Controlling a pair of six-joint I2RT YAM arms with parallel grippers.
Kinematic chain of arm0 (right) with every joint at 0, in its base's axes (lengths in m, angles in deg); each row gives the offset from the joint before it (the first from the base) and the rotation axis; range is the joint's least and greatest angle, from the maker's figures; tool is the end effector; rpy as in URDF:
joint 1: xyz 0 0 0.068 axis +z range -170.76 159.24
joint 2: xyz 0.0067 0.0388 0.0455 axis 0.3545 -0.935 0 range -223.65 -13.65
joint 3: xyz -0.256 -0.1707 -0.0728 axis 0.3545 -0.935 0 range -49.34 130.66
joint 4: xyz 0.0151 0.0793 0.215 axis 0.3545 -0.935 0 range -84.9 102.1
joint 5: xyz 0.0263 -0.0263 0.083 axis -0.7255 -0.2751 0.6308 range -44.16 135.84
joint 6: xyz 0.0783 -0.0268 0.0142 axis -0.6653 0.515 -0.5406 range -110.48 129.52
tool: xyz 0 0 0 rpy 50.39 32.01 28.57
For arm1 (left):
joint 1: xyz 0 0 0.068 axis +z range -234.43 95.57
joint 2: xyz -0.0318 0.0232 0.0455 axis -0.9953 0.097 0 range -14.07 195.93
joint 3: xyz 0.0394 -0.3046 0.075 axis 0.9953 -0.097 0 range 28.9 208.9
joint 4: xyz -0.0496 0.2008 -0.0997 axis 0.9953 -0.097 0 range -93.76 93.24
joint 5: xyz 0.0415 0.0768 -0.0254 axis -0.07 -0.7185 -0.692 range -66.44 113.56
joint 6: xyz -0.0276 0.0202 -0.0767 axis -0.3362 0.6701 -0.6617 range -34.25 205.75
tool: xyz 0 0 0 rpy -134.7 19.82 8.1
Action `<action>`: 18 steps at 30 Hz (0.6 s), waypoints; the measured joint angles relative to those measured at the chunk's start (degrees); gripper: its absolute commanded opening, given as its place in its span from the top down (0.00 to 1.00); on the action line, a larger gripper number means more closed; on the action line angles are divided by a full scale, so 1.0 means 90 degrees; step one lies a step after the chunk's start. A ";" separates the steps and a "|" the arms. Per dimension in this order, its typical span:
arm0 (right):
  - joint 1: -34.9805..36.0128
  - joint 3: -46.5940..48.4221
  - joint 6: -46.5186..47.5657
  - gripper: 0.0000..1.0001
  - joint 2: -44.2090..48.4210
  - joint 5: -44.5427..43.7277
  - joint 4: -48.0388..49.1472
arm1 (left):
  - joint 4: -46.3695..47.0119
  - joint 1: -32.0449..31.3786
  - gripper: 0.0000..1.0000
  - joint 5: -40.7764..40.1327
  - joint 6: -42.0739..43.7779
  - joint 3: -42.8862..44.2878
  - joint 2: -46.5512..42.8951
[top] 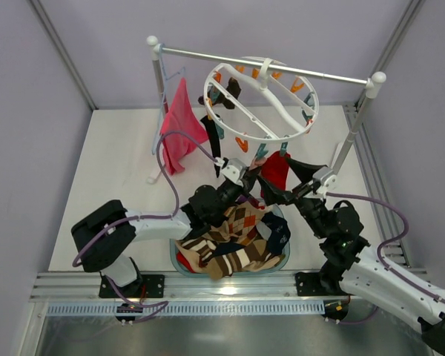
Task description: Remove the socks clipped to the hanger
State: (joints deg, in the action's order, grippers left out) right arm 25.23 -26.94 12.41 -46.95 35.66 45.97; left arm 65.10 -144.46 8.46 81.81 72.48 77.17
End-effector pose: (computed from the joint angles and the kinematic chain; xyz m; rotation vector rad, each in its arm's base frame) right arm 0.0895 0.0737 0.3592 -0.3450 1.1436 0.5586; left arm 0.1933 -0.2966 0.3423 0.4329 1.3026 -0.7686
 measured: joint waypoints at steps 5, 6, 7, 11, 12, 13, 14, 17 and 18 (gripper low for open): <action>0.0000 0.0459 -0.0148 0.03 -0.0542 0.0032 -0.0010 | 0.0066 -0.0107 1.00 -0.0406 0.0180 -0.0012 -0.0053; 0.0000 0.0542 -0.0168 0.03 -0.0665 0.0005 -0.0015 | 0.0121 -0.0170 1.00 -0.0532 0.0289 -0.0012 -0.0034; 0.0000 0.0627 -0.0194 0.03 -0.0792 -0.0027 -0.0015 | 0.0197 -0.0245 1.00 -0.0658 0.0391 -0.0012 0.0000; 0.0000 0.0821 -0.0328 0.05 -0.1243 -0.0279 -0.0005 | 0.0588 -0.0617 1.00 -0.1275 0.0940 -0.0010 0.0265; -0.0017 0.0826 -0.0369 0.05 -0.1309 -0.0393 -0.0005 | 0.0665 -0.0673 1.00 -0.1392 0.1035 -0.0010 0.0325; -0.0029 0.0826 -0.0391 0.06 -0.1345 -0.0481 -0.0005 | 0.0770 -0.0721 1.00 -0.1486 0.1163 -0.0010 0.0401; -0.0036 0.0826 -0.0410 0.06 -0.1375 -0.0563 -0.0002 | 0.0879 -0.0770 1.00 -0.1600 0.1258 -0.0010 0.0471; -0.0046 0.0826 -0.0486 0.06 -0.1406 -0.0738 0.0029 | 0.1093 -0.0908 1.00 -0.1902 0.1610 0.0017 0.0668; -0.0044 0.0826 -0.0503 0.06 -0.1418 -0.0738 0.0051 | 0.1127 -0.0950 1.00 -0.1940 0.1695 0.0039 0.0716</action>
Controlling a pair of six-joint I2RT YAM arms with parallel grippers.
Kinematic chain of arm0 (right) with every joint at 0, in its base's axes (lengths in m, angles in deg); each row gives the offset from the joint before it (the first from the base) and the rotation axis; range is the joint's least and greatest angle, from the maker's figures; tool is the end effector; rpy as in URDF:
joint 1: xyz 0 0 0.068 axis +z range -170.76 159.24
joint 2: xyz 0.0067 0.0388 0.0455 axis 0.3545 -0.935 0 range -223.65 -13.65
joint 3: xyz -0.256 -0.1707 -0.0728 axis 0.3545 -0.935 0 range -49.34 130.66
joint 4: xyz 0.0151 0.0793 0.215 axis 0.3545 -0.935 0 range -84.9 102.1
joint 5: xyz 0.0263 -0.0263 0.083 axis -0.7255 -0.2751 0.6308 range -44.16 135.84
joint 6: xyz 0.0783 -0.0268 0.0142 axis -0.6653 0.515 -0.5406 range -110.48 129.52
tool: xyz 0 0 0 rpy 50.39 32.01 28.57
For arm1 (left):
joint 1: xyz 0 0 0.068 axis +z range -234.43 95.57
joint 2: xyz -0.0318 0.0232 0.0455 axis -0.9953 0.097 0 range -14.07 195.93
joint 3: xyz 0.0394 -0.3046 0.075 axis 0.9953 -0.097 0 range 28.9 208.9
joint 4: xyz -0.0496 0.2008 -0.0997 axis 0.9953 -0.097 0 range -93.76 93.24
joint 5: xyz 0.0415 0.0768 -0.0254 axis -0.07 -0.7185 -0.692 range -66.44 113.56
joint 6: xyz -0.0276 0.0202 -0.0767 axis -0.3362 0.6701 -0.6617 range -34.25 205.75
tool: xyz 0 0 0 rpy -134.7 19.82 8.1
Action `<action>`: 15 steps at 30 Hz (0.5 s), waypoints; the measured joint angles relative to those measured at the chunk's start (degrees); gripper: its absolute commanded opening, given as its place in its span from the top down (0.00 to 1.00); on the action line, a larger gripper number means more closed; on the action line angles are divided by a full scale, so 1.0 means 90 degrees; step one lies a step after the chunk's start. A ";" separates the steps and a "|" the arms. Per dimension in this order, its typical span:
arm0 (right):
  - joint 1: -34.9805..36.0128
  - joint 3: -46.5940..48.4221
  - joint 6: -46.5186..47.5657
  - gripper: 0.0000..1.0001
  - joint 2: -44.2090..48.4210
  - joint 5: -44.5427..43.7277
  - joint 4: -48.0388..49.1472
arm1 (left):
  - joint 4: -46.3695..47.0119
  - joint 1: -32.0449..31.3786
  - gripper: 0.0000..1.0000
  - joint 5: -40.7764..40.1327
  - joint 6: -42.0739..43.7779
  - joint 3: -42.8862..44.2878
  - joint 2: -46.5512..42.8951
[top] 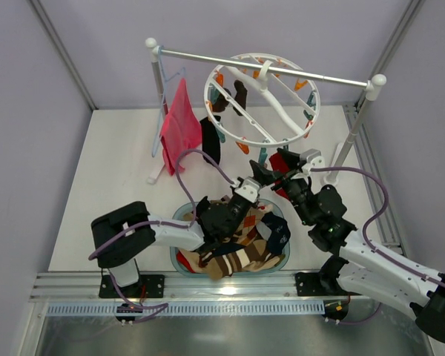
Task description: Remove the socks clipped to the hanger
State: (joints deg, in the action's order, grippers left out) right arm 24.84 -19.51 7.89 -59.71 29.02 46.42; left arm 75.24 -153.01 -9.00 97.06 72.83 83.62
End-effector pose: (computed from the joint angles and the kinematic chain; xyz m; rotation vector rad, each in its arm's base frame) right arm 0.1288 0.1010 0.3793 -0.2338 1.2652 0.5256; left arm 0.1697 -0.3238 0.3275 0.4071 1.2558 -0.4972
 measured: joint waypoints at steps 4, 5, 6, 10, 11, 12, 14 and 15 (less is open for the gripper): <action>0.0002 0.0000 -0.0053 0.08 -0.0034 0.0000 0.0044 | 0.0073 -0.0151 1.00 -0.0104 0.0262 0.0083 0.0121; 0.0005 0.0000 -0.0078 0.08 -0.0036 0.0012 0.0056 | 0.0075 -0.0168 1.00 -0.0126 0.0301 0.0092 0.0126; 0.0002 -0.0002 -0.0097 0.08 -0.0027 0.0034 0.0070 | 0.0087 -0.0172 1.00 -0.0155 0.0323 0.0100 0.0126; 0.0002 -0.0129 -0.0199 0.08 0.0170 0.0151 0.0131 | 0.0177 -0.0172 1.00 -0.0228 0.0389 0.0109 0.0126; 0.0002 -0.0170 -0.0209 0.08 0.0245 0.0194 0.0136 | 0.0182 -0.0170 1.00 -0.0240 0.0415 0.0109 0.0129; 0.0005 -0.0199 -0.0219 0.08 0.0323 0.0260 0.0134 | 0.0180 -0.0172 1.00 -0.0240 0.0435 0.0109 0.0129; 0.0005 -0.0206 -0.0233 0.09 0.0425 0.0398 0.0126 | 0.0185 -0.0172 1.00 -0.0238 0.0459 0.0109 0.0126; 0.0005 -0.0206 -0.0250 0.09 0.0471 0.0488 0.0124 | 0.0185 -0.0172 1.00 -0.0240 0.0464 0.0109 0.0126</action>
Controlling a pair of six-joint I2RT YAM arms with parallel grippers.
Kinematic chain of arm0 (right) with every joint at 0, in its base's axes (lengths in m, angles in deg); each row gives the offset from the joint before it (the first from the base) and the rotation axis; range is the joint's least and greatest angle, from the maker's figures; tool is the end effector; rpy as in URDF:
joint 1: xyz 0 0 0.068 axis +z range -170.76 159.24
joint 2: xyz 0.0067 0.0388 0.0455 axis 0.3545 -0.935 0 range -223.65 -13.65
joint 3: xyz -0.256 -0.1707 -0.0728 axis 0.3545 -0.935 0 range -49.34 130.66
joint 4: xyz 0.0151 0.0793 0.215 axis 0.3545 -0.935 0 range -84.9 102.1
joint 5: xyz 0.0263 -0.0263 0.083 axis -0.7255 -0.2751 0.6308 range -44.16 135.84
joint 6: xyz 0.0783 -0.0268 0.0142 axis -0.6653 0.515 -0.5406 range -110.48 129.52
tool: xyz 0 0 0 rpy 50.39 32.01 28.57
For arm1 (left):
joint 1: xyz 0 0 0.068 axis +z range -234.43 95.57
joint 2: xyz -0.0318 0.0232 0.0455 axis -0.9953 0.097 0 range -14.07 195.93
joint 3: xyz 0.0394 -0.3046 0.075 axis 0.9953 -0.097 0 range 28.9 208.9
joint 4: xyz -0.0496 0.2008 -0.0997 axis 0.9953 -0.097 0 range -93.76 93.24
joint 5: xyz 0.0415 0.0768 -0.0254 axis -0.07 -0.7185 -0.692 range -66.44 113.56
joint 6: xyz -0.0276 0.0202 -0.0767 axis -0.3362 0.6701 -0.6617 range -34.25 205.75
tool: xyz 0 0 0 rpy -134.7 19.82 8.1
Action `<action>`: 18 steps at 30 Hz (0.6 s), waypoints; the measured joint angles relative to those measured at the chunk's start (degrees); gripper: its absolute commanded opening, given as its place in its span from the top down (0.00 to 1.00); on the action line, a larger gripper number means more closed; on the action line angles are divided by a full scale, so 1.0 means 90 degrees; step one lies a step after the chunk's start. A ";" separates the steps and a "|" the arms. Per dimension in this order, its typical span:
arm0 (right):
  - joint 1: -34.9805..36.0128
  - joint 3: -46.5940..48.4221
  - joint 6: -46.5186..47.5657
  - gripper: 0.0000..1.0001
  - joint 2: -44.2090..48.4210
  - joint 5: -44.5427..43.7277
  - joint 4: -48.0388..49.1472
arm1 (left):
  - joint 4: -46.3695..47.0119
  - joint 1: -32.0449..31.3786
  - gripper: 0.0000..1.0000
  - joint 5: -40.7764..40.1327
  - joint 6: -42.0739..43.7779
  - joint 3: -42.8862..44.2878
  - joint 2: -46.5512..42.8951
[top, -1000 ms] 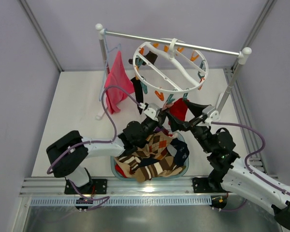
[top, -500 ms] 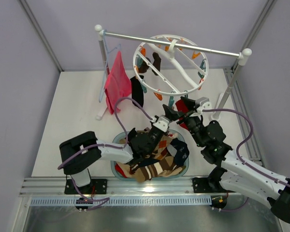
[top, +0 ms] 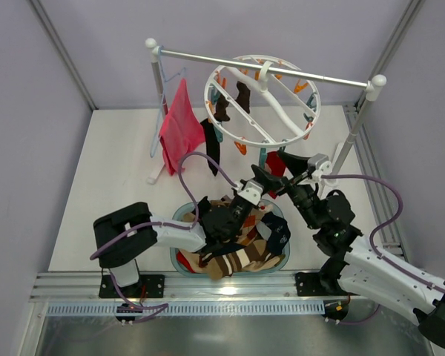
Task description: Remove the socks clipped to the hanger
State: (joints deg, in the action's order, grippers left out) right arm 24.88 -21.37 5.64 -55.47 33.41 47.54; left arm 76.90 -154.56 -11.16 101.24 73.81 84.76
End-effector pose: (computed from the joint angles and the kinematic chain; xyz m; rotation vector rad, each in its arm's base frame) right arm 0.1125 0.0923 0.3808 -0.2505 1.2008 0.6266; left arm 0.1641 -0.3304 0.3289 0.4209 1.2324 -0.4457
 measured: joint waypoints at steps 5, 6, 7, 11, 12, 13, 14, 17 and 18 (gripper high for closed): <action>0.0010 -0.0075 -0.0126 0.09 0.0289 0.0522 -0.0083 | -0.0119 0.0007 1.00 0.0039 0.0019 -0.0078 -0.0253; 0.0017 -0.0100 -0.0148 0.09 0.0364 0.0627 -0.0126 | -0.0236 0.0027 1.00 0.0097 0.0005 -0.0097 -0.0362; 0.0019 -0.0109 -0.0168 0.09 0.0415 0.0704 -0.0148 | -0.0364 0.0068 1.00 0.0170 -0.0034 -0.0114 -0.0481; 0.0029 -0.0109 -0.0236 0.08 0.0493 0.0894 -0.0228 | -0.1156 0.0384 1.00 0.0833 -0.0418 -0.0240 -0.1168; 0.0029 -0.0109 -0.0245 0.08 0.0486 0.0906 -0.0257 | -0.1321 0.0471 1.00 0.1027 -0.0517 -0.0296 -0.1358; 0.0029 -0.0109 -0.0255 0.08 0.0447 0.0903 -0.0287 | -0.1455 0.0556 1.00 0.1190 -0.0585 -0.0355 -0.1545; 0.0029 -0.0107 -0.0257 0.08 0.0406 0.0901 -0.0311 | -0.1600 0.0631 1.00 0.1338 -0.0665 -0.0393 -0.1719; 0.0029 -0.0056 -0.0257 0.08 0.0141 0.0899 -0.0340 | -0.1991 0.0682 1.00 0.1821 -0.0818 -0.0500 -0.2149; 0.0029 -0.0012 -0.0257 0.08 0.0017 0.0901 -0.0342 | -0.2115 0.0682 1.00 0.1974 -0.0860 -0.0529 -0.2266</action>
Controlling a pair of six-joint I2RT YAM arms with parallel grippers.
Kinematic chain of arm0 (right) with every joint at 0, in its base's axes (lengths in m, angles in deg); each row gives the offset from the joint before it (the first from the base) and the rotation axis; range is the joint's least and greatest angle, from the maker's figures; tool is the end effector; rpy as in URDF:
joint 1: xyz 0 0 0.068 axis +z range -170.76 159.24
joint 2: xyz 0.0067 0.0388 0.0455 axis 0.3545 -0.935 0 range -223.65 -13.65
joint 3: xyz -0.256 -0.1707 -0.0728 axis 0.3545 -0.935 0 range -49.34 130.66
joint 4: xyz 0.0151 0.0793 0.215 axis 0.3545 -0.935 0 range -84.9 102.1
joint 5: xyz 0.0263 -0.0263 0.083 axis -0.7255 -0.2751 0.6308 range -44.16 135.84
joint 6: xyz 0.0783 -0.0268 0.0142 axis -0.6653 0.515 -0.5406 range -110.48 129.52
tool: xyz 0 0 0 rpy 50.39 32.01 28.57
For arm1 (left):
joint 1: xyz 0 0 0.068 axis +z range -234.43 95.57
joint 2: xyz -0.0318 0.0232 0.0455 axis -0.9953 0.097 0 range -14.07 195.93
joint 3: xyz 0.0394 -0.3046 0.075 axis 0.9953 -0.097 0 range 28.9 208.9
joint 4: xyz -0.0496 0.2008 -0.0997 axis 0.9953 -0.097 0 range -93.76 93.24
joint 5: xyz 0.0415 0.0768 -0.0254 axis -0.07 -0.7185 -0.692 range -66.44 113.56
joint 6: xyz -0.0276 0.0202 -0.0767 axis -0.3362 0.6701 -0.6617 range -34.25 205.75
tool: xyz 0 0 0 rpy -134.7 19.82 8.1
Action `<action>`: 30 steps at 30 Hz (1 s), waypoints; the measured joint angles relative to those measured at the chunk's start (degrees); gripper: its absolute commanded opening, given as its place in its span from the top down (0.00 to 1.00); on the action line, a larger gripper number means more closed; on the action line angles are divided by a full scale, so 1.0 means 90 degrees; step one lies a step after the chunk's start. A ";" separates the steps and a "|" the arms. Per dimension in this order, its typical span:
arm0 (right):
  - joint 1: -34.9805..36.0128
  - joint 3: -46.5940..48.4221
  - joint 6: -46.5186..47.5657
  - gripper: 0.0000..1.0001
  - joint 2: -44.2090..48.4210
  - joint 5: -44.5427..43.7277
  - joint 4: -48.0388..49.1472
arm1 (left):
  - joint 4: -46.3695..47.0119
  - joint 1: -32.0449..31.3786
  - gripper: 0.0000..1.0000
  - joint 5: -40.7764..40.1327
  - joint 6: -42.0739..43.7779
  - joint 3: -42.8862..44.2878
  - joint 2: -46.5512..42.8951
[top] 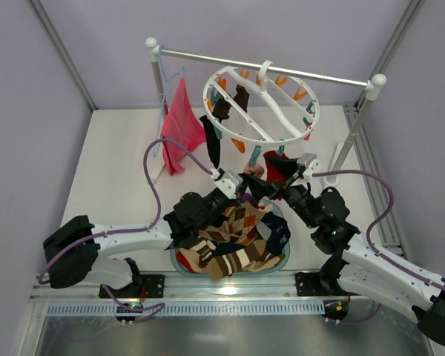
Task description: Remove the socks clipped to the hanger
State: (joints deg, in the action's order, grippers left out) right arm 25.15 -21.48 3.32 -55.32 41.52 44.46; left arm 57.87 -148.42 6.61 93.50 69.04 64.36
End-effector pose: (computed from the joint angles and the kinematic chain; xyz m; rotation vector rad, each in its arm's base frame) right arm 0.1072 0.1025 0.3736 -0.3719 1.2273 0.7388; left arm 0.1506 -0.2594 0.3730 0.5524 1.2055 -0.6476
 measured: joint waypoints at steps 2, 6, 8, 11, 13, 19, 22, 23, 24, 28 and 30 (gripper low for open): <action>-0.0005 0.0104 -0.0005 0.08 -0.0245 0.0000 0.0046 | -0.0306 0.0002 1.00 0.0231 -0.0051 -0.0058 -0.0172; -0.0002 0.0209 -0.0005 0.08 -0.0515 0.0097 0.0168 | -0.0743 0.0095 1.00 0.0542 -0.0175 -0.0070 -0.0267; 0.0000 0.0209 -0.0007 0.08 -0.0571 0.0146 0.0223 | -0.0903 0.0155 1.00 0.0656 -0.0204 -0.0070 -0.0265; 0.0000 0.0209 -0.0005 0.08 -0.0593 0.0180 0.0291 | -0.1032 0.0228 1.00 0.0763 -0.0240 -0.0070 -0.0265; 0.0000 0.0209 -0.0005 0.08 -0.0593 0.0180 0.0355 | -0.1061 0.0270 1.00 0.0816 -0.0294 -0.0070 -0.0265; -0.0104 0.0216 -0.0039 0.08 -0.0760 0.0194 0.0493 | -0.1069 0.0296 1.00 0.0933 -0.0321 -0.0070 -0.0265; -0.0318 0.0253 -0.0151 0.08 -0.0950 0.0359 0.0520 | -0.1081 0.0299 1.00 0.0976 -0.0323 -0.0070 -0.0265; -0.0372 0.0274 -0.0175 0.08 -0.1001 0.0420 0.0529 | -0.1083 0.0299 1.00 0.0996 -0.0323 -0.0070 -0.0265; -0.0440 0.0294 -0.0202 0.08 -0.1044 0.0495 0.0549 | -0.1086 0.0299 1.00 0.1010 -0.0323 -0.0070 -0.0265; -0.0682 0.0359 -0.0347 0.08 -0.1124 0.0852 0.0695 | -0.1105 0.0299 1.00 0.1030 -0.0325 -0.0070 -0.0265; -0.0801 0.0437 -0.0444 0.08 -0.1168 0.1076 0.0763 | -0.1107 0.0301 1.00 0.1035 -0.0325 -0.0070 -0.0265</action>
State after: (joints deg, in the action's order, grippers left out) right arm 17.93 -17.55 -0.68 -65.83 51.20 51.32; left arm 47.90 -145.71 15.92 90.57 68.41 61.98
